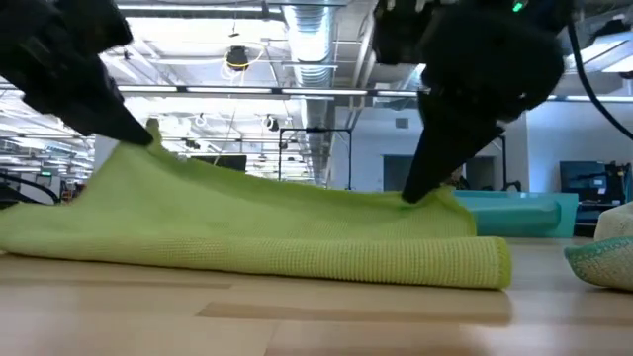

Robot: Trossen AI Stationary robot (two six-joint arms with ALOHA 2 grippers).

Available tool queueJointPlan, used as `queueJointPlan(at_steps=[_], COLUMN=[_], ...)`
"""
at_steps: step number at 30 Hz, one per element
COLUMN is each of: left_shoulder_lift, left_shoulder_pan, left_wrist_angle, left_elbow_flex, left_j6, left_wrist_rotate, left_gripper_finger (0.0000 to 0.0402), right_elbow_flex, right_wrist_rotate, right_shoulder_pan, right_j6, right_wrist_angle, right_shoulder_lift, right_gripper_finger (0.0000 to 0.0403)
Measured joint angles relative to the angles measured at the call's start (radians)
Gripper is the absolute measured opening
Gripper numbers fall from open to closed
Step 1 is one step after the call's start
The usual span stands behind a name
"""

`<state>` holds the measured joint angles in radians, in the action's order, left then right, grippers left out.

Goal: Fold microfiber towels
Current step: Fold the green microfiber cloth

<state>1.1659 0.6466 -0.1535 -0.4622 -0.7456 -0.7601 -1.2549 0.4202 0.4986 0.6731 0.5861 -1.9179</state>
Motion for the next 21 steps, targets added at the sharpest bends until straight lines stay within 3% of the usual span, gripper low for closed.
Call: queueJointPlan(at_steps=[6,12,18,21], left_shoulder_lift=[0.037,0.06,0.045,0.043], left_shoulder_pan=[-0.052,-0.104,-0.155,-0.164], left_wrist_angle=[0.024,-0.002,-0.15,-0.266], left_elbow_flex=[0.0,0.0,-0.079,-0.149], left_j6=[0.042,0.011,0.012,0.028], left_wrist_rotate=[0.058,0.172,0.069,0.064], left_gripper_finger=[0.0,0.0034,0.0093,0.011], right_elbow_flex=[0.047,0.047,0.038,0.033], right_wrist_rotate=[0.001,0.003,0.029,0.029], right_shoulder_pan=[-0.024,-0.043,-0.079,-0.087], right_j6=[0.004,-0.038,-0.089,-0.067], right_wrist_angle=[-0.043,-0.037,0.093,0.14], right_shoulder_lift=[-0.001,0.003,0.104,0.166], right_gripper_finger=[0.0024,0.0089,0.0176,0.0211])
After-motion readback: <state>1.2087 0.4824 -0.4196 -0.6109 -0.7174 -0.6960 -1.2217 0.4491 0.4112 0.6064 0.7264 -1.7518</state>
